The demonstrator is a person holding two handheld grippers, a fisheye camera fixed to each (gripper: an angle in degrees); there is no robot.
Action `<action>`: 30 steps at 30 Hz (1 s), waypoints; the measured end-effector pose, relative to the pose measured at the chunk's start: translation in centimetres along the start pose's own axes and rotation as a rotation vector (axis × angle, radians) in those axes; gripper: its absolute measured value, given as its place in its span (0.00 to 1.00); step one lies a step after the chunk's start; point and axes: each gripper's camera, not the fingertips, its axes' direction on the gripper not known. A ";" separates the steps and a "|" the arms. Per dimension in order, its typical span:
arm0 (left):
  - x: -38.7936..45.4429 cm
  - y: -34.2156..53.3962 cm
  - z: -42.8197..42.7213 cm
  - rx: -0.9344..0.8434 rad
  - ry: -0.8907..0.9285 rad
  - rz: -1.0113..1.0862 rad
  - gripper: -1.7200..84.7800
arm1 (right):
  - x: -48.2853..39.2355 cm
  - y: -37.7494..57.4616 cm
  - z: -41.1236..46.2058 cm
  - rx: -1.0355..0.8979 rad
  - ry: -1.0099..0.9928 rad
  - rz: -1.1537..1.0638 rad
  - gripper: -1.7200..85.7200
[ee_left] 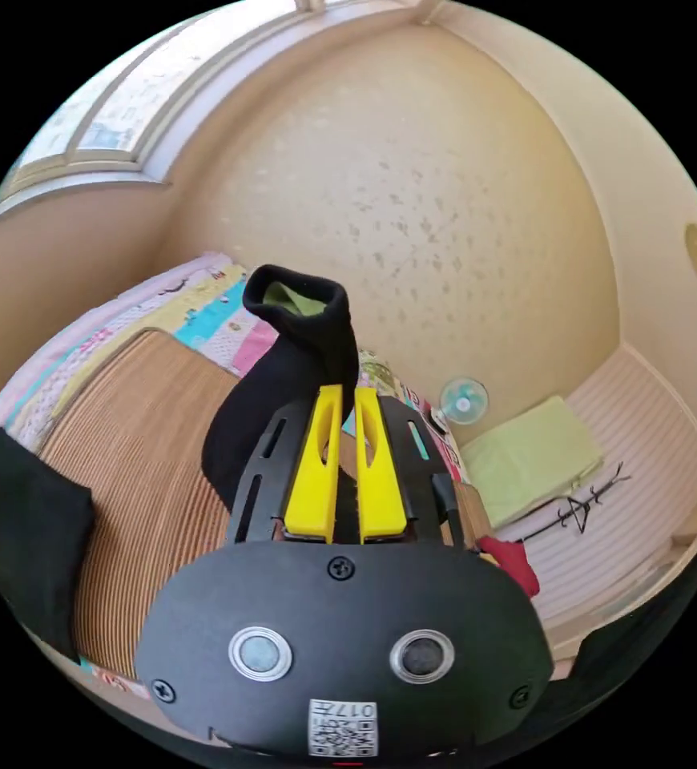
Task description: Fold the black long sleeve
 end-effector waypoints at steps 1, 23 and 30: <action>3.4 1.8 4.7 -0.085 0.038 0.055 0.07 | 0.6 -0.1 -0.6 0.031 -0.049 0.039 0.12; 4.2 36.3 11.4 -0.991 -0.152 -0.121 0.09 | -1.6 -7.2 -8.9 0.211 -0.147 0.070 0.04; 0.1 36.7 7.0 -0.922 -0.227 -0.288 0.08 | -23.7 0.1 -14.2 0.384 -0.337 -0.738 0.04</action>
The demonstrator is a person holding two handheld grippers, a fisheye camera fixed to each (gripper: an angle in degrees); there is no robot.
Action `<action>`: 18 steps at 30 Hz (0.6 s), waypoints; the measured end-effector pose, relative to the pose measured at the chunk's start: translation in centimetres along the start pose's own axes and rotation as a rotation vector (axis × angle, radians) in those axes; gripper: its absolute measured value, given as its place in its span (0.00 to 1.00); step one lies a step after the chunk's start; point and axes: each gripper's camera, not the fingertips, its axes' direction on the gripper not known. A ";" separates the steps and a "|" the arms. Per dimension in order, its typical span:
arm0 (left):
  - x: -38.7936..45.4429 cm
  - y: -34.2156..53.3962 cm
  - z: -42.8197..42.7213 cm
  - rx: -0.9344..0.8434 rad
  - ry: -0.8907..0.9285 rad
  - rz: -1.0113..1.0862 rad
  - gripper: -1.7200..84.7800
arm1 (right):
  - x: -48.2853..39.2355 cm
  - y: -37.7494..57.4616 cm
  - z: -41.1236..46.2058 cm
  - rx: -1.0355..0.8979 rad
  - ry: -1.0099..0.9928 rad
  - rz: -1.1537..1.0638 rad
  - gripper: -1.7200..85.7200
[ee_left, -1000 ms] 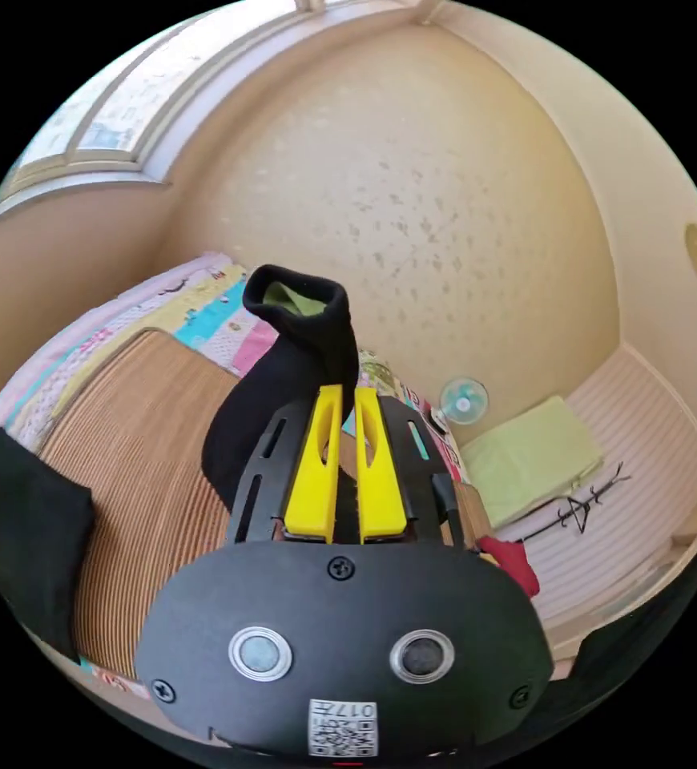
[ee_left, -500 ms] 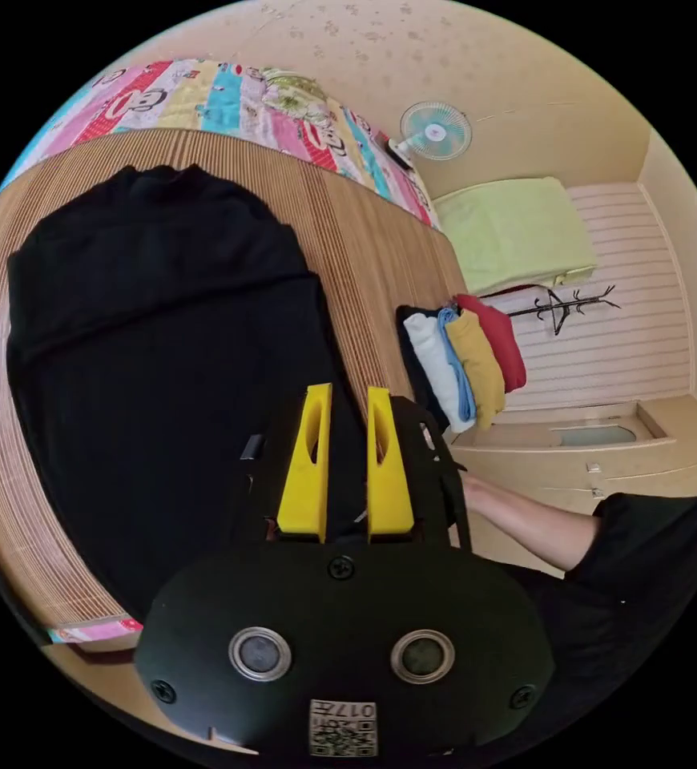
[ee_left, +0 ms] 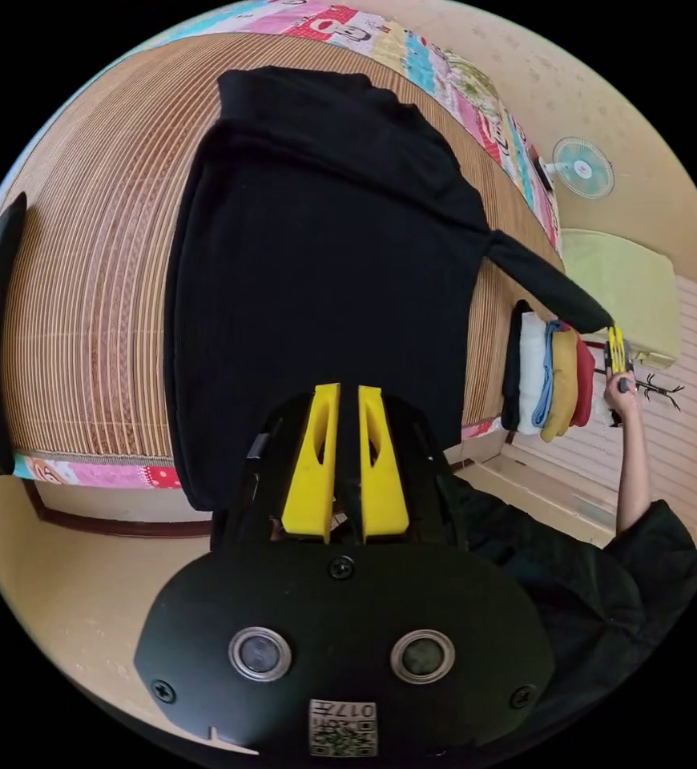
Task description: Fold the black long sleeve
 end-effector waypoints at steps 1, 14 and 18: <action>-0.4 0.4 -0.3 0.011 0.012 -0.014 0.08 | -1.8 -0.2 0.7 -0.007 -0.016 -0.063 0.04; -5.1 4.8 -1.8 0.010 0.041 -0.108 0.09 | -7.5 31.1 31.0 -1.165 -0.008 -0.496 0.10; -9.5 6.0 -5.6 0.105 0.011 -0.174 0.11 | -1.2 34.8 25.9 -1.169 0.157 -0.349 0.12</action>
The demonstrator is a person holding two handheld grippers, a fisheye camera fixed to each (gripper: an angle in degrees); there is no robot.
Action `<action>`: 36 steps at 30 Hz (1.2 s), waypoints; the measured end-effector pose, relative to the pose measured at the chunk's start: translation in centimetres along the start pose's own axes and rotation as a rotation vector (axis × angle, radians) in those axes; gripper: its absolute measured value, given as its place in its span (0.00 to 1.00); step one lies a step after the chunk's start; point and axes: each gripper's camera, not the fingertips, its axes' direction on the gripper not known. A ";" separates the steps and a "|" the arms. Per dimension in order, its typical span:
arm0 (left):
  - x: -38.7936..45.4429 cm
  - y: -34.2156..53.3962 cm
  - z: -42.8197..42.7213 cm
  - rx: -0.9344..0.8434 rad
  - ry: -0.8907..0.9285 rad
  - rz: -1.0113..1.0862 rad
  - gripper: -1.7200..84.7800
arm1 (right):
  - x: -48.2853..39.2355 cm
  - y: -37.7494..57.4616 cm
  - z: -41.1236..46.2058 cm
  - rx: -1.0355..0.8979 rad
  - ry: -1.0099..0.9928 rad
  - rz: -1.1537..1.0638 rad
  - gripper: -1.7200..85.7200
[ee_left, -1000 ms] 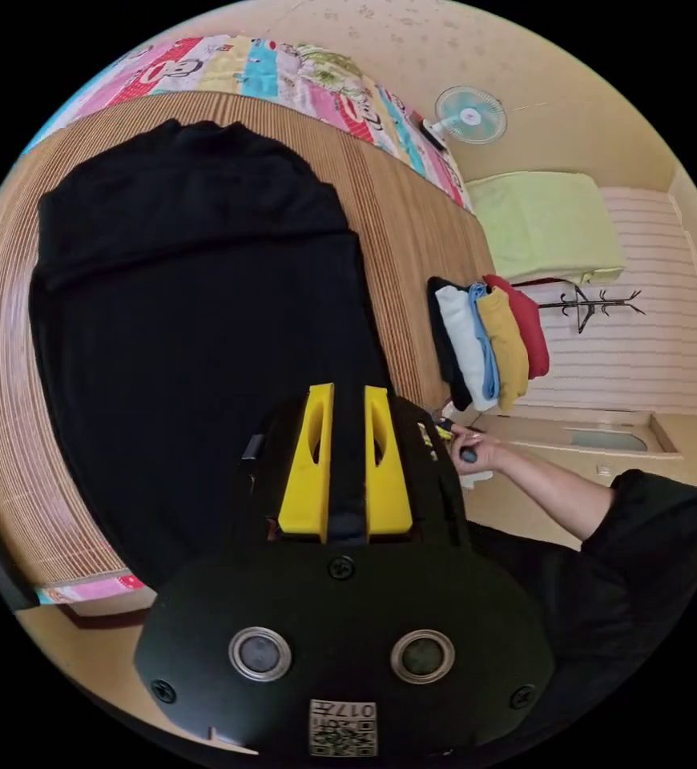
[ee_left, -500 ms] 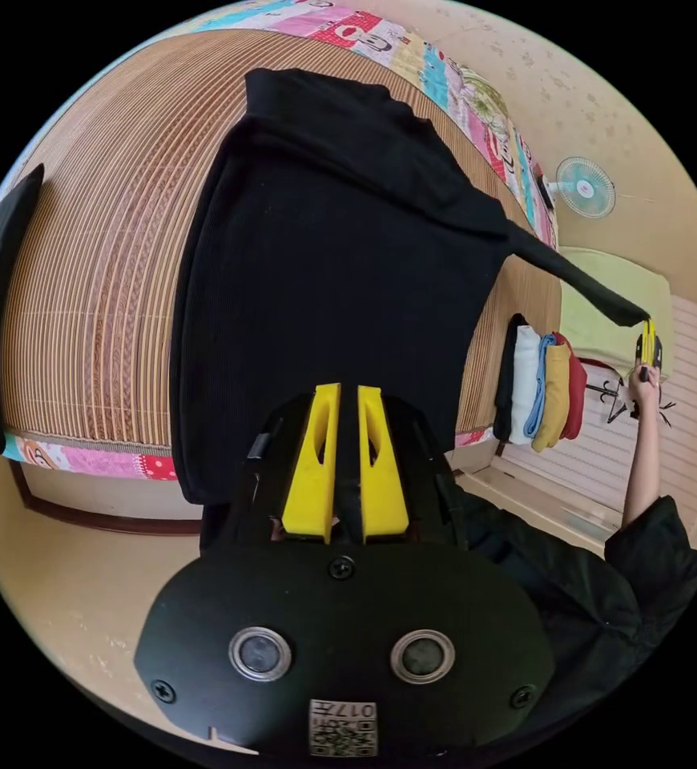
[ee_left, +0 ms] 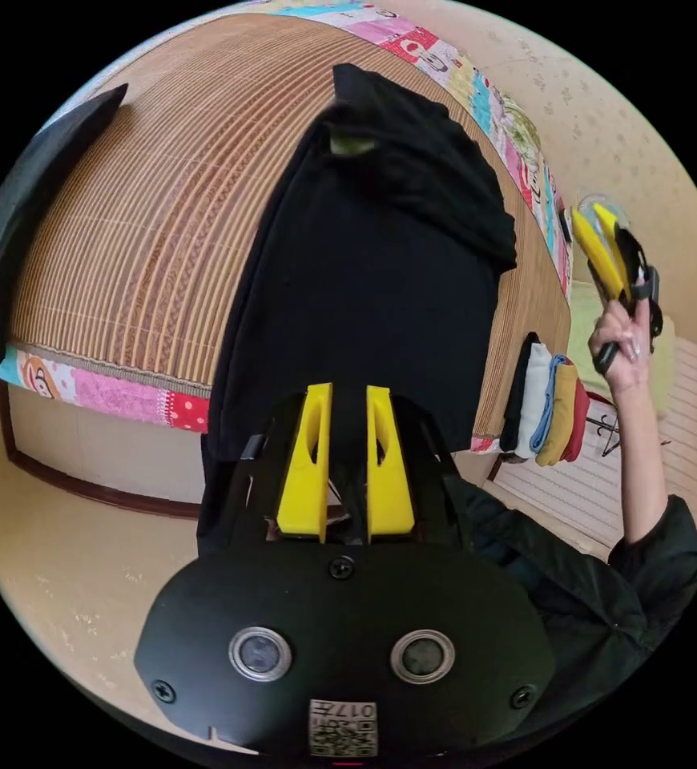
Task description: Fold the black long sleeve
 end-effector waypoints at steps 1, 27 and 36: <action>-1.7 -0.1 -1.1 0.023 -0.006 -0.023 0.12 | 0.7 1.2 -0.2 0.000 0.027 0.030 0.12; -15.9 -5.2 -16.6 -0.348 0.908 0.199 0.03 | 5.1 30.1 -14.8 0.473 -0.527 0.301 0.05; -13.5 -16.9 -24.8 0.061 1.169 0.032 0.05 | 4.0 13.3 -18.1 0.664 -0.480 0.300 0.06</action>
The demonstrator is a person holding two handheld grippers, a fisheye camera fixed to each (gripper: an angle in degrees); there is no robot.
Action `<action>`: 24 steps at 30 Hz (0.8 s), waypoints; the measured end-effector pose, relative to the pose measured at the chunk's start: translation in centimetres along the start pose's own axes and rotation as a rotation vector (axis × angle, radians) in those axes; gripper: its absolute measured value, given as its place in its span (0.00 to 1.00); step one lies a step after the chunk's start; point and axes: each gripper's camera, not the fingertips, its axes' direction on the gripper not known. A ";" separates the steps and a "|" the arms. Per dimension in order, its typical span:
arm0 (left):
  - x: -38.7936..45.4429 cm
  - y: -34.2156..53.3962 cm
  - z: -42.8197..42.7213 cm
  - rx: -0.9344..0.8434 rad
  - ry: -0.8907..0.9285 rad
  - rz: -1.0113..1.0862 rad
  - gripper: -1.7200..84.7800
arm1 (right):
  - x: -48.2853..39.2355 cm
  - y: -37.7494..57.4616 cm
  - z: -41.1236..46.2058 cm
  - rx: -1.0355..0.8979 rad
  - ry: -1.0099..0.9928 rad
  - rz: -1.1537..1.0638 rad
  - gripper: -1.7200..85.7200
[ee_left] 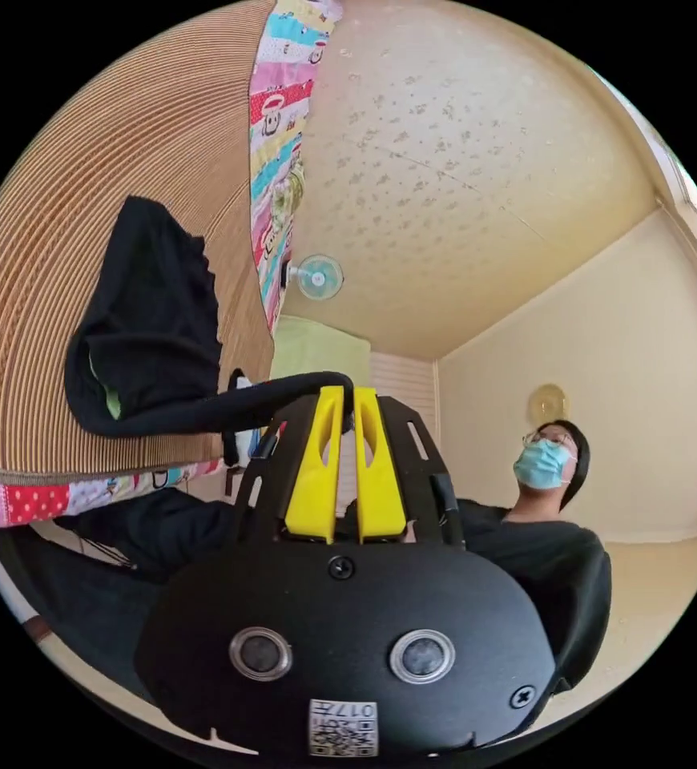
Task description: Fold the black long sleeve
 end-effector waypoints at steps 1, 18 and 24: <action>-1.2 -3.0 0.3 0.068 -0.050 -0.047 0.08 | 0.5 -1.3 1.1 0.013 0.028 0.027 0.07; -13.9 1.4 4.0 0.075 -0.969 -0.280 0.23 | 4.3 -2.6 20.5 -0.530 1.212 -0.207 0.04; -18.9 3.8 3.8 0.310 -0.685 -0.451 0.16 | 8.2 -5.7 18.9 -0.546 1.128 0.077 0.03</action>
